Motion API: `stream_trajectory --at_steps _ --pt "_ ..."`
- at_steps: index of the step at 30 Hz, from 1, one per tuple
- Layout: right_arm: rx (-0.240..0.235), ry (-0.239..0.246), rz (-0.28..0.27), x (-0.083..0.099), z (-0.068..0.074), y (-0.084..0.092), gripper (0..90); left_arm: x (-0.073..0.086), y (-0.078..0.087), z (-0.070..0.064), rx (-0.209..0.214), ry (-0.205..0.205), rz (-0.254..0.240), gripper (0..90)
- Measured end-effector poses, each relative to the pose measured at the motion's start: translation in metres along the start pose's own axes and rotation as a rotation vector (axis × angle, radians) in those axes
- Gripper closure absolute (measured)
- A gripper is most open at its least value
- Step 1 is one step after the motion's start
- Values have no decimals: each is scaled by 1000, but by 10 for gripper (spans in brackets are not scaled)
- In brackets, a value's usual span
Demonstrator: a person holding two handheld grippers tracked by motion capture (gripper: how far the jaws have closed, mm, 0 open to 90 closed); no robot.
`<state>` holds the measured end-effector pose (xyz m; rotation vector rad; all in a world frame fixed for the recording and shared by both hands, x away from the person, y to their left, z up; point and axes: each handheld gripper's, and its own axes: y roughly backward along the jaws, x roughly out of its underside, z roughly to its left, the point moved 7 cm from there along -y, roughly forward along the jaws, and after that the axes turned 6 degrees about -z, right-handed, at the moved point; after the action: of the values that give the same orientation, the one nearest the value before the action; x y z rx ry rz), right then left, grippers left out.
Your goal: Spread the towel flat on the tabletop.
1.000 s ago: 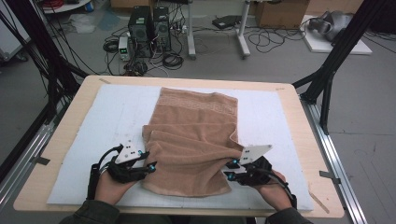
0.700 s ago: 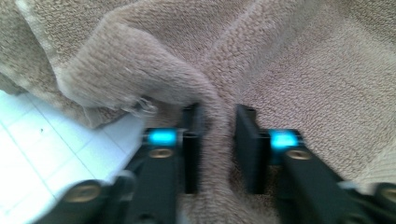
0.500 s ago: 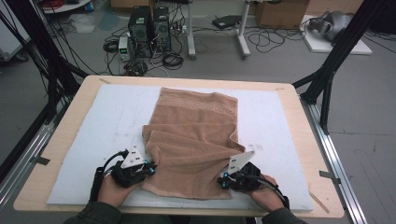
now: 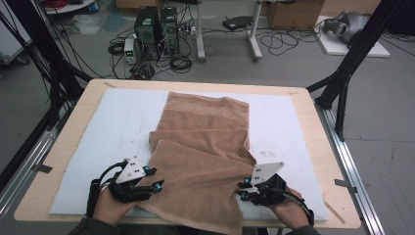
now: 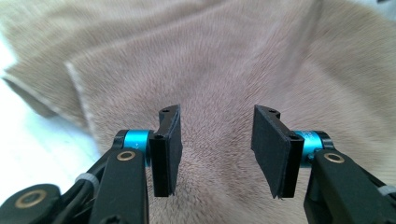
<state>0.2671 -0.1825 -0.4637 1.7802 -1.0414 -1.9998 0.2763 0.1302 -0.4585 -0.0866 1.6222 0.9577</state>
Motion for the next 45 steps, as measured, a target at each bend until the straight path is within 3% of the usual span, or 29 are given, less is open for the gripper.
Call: stream_trajectory --at_steps 2,3,5,6,9,13,16,18,21,22,24,25,28,29,33,35,39,42,45 --pt "3 -27 19 4 -4 -8 698 13 -13 2 13 -15 61 549" --pt "8 -16 39 7 -6 -13 691 20 -18 3 16 -12 90 568" --pt "9 -42 61 13 -7 -19 703 24 -20 3 38 4 61 623" --pt "14 -47 46 15 -8 -20 757 24 -20 2 40 13 55 713" --pt "11 -55 35 16 -14 -19 857 23 -19 -3 31 -24 63 846" --pt "3 -33 59 15 -16 -16 868 24 -12 -10 30 -21 54 859" --pt "-1 -40 56 17 -15 -3 867 25 -3 -21 36 -20 35 860" --pt "14 -39 60 19 -15 8 867 24 4 -33 59 -26 22 859" --pt "-8 -56 68 25 -13 22 853 17 15 -52 120 -30 -9 849" --pt "-10 -64 57 25 -12 26 823 14 17 -54 115 -42 -20 814" --pt "-21 -75 -7 19 -11 32 771 6 20 -51 99 -62 -37 720" --pt "-3 -75 -35 15 -11 33 756 3 20 -46 84 -69 -39 686" --pt "15 -60 -25 8 -17 27 702 -5 11 -27 45 -75 -41 623" --pt "-3 -64 -29 6 -18 22 685 -6 6 -20 31 -76 -39 610" --pt "-34 -85 2 7 -25 -6 624 5 -17 0 20 -42 33 584" --pt "-55 -91 23 10 -27 -18 664 15 -25 1 39 -37 82 620" --pt "-57 -90 2 11 -24 -26 829 22 -22 -5 33 -49 45 866" --pt "-45 -58 12 10 -21 -26 856 24 -14 -10 26 -48 41 878" --pt "-65 -37 17 7 -11 -26 858 29 1 -18 27 -48 24 878"
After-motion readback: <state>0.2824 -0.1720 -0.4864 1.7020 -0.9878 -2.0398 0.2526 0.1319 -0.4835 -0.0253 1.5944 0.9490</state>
